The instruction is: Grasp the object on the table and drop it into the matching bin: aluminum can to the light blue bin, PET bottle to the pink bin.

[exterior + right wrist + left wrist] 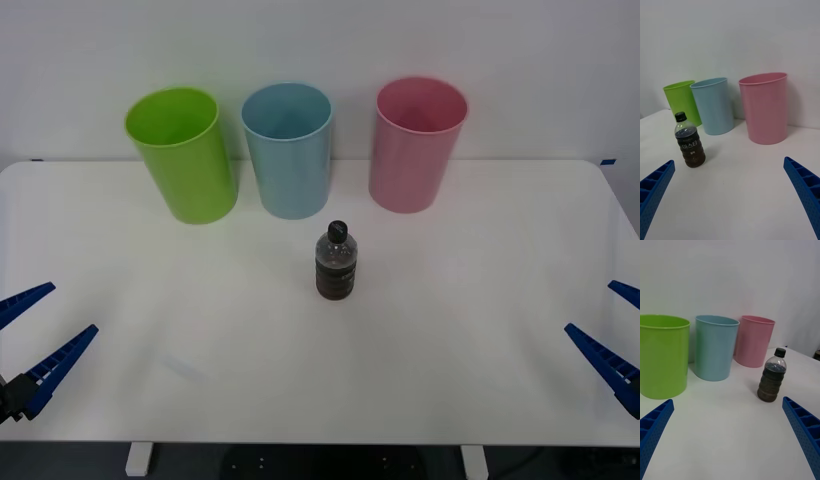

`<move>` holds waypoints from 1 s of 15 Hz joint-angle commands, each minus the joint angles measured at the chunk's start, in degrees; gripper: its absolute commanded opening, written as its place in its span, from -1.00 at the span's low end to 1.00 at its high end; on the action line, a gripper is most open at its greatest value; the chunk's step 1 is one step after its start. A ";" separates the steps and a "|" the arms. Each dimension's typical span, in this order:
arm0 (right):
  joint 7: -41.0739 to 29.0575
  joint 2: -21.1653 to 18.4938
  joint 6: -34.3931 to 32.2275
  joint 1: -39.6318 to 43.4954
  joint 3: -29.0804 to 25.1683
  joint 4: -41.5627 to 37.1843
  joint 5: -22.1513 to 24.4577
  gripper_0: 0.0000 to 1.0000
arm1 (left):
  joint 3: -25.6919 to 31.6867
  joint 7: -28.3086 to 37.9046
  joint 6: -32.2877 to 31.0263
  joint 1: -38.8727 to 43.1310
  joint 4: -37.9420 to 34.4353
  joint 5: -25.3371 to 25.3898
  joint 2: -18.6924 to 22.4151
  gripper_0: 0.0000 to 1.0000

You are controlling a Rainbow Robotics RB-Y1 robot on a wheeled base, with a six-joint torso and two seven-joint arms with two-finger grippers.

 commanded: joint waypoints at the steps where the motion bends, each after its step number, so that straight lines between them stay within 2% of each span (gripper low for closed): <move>1: 0.00 0.00 0.00 0.00 0.00 0.00 0.00 1.00 | 0.00 0.00 0.00 0.00 0.00 0.00 0.00 1.00; 2: 0.09 1.46 -0.05 0.22 -0.23 0.34 -0.33 1.00 | 0.00 0.00 0.00 0.00 0.00 0.00 0.00 1.00; 7: 0.18 1.55 0.74 1.36 -0.23 -1.86 -1.56 1.00 | 0.00 0.00 0.00 0.00 0.00 0.00 0.00 1.00; 15: 2.11 1.38 2.59 1.80 5.30 -1.68 -1.47 1.00 | 0.00 0.00 0.00 0.00 0.00 0.00 0.00 1.00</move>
